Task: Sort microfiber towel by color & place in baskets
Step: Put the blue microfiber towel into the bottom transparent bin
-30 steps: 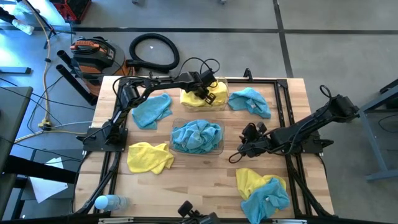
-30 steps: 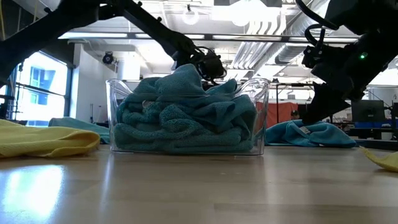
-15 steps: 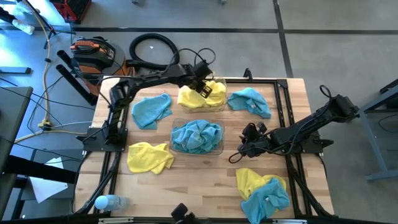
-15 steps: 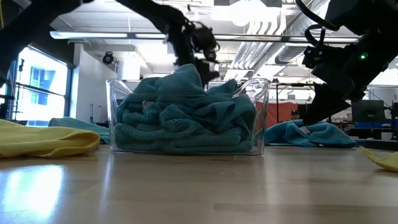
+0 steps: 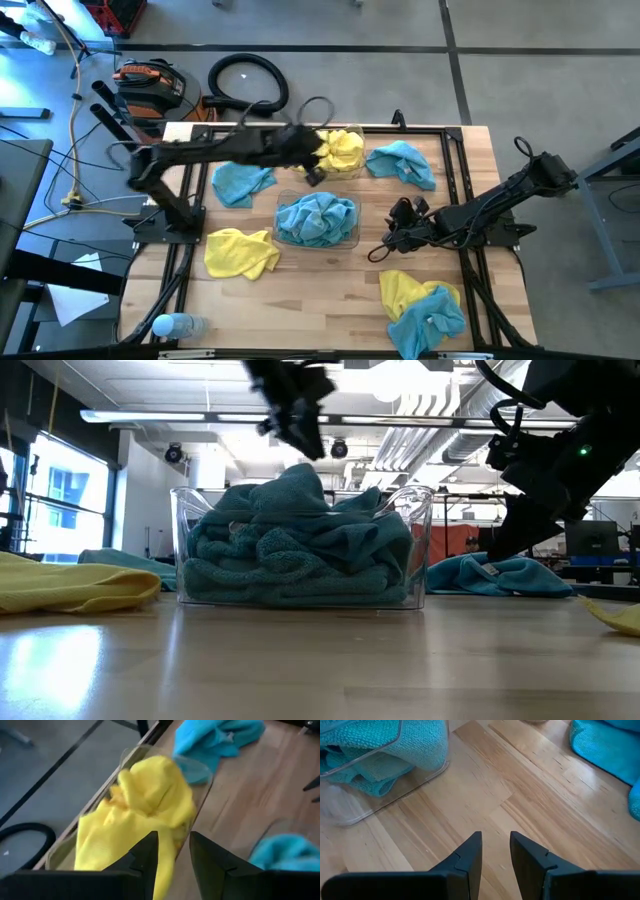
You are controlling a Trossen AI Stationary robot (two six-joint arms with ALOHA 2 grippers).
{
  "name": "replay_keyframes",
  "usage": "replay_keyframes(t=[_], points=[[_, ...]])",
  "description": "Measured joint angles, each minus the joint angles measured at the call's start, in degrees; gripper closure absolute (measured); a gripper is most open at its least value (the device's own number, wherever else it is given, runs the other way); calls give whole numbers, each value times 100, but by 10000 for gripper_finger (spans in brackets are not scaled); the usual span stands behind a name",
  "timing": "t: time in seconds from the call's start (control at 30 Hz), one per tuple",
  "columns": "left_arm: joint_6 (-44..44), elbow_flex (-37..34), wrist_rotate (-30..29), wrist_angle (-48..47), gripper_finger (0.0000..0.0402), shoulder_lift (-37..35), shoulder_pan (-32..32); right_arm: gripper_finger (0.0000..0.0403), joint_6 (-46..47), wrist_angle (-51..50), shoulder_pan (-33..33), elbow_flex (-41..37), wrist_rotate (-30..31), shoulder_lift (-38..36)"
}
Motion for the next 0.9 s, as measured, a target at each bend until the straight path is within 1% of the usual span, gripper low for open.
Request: replay_keyframes(t=[0.07, 0.17, 0.27, 0.37, 0.43, 0.57, 0.67, 0.83, 0.9], points=[[-125, -801, 19, 410, 300, -594, -103, 309, 0, 20, 2, 0, -1, 0], [-315, -1978, 269, 998, 300, -1610, -306, 309, 0, 21, 0, 0, -1, 0], [-427, -3029, 299, 1458, 300, -2647, -571, 309, 0, 21, 0, 0, 1, 0], [-360, -3918, 284, 1856, 300, -3699, -885, 309, 4, 46, 0, 0, 3, 0], [-357, -4454, 305, 2062, 300, -4355, -1071, 309, 125, 103, 0, 0, 121, 0], [-319, -5331, 200, 2329, 300, -5578, -1323, 309, 493, 137, -36, 0, 810, 0], [16, -5877, 178, 2395, 300, -6356, -1385, 309, 553, 152, -156, 0, 1139, 0], [615, -6534, 155, 2414, 300, -7252, -1395, 308, 361, 322, -584, 20, 1246, 0], [803, -6742, 154, 2427, 300, -7494, -1395, 304, 30, 494, -831, 20, 1177, 0]])
